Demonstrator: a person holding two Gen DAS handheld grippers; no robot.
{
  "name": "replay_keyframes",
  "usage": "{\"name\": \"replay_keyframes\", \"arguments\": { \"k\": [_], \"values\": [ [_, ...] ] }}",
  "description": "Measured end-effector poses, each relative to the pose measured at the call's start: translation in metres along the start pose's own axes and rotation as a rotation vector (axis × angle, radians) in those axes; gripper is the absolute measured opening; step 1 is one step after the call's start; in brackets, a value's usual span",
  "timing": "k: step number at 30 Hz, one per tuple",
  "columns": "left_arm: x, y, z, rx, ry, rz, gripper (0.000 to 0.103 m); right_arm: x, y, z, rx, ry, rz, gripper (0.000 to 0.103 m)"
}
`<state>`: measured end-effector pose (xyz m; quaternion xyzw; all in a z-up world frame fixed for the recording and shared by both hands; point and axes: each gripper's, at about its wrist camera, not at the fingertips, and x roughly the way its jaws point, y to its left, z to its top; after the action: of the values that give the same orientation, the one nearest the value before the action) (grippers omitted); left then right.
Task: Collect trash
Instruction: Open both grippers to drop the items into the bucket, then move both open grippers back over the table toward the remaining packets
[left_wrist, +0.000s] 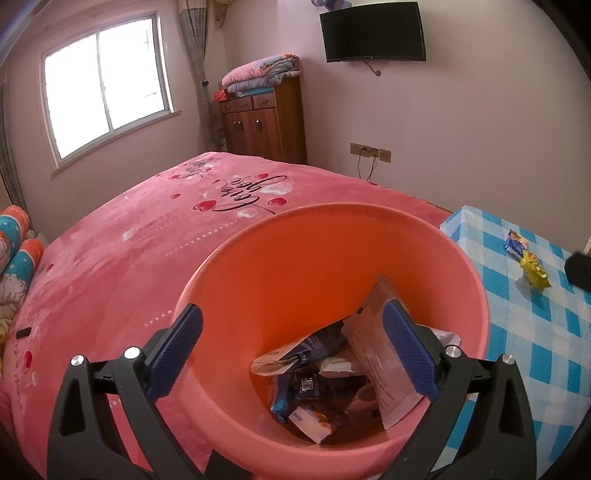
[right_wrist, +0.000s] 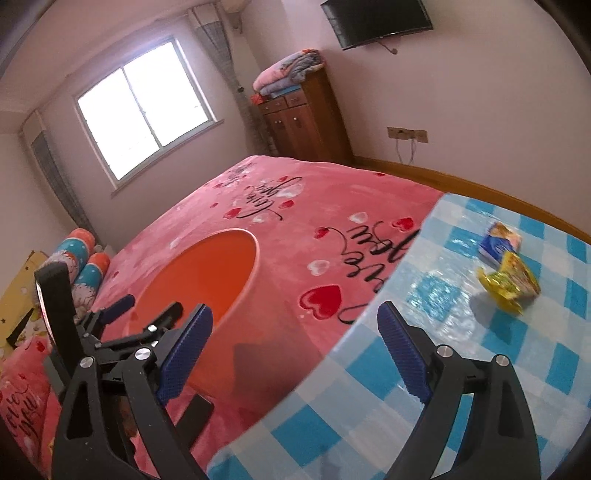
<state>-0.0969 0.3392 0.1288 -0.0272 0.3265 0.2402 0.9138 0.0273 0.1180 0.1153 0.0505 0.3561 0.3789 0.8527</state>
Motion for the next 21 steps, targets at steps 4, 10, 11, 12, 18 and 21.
{"name": "replay_keyframes", "arguments": {
  "k": [4, 10, 11, 12, 18, 21],
  "values": [
    [-0.006, -0.002, -0.001, 0.003, -0.003, -0.004, 0.098, -0.008, -0.010, -0.011, 0.026, 0.000, -0.021, 0.091],
    [-0.017, -0.008, -0.006, 0.002, -0.010, -0.024, 0.098, -0.014, -0.023, -0.029, 0.055, 0.017, -0.071, 0.092],
    [-0.019, -0.010, -0.007, 0.005, -0.011, -0.029, 0.098, -0.016, -0.025, -0.033, 0.060, 0.018, -0.079, 0.092],
    [-0.021, -0.012, -0.008, 0.008, -0.012, -0.032, 0.098, -0.018, -0.028, -0.036, 0.064, 0.017, -0.089, 0.094],
    [-0.034, -0.029, -0.016, 0.039, -0.026, -0.049, 0.098, -0.034, -0.044, -0.053, 0.089, 0.007, -0.140, 0.094],
    [-0.043, -0.037, -0.019, 0.053, -0.038, -0.051, 0.098, -0.044, -0.052, -0.062, 0.108, 0.002, -0.161, 0.094]
  ]
}}
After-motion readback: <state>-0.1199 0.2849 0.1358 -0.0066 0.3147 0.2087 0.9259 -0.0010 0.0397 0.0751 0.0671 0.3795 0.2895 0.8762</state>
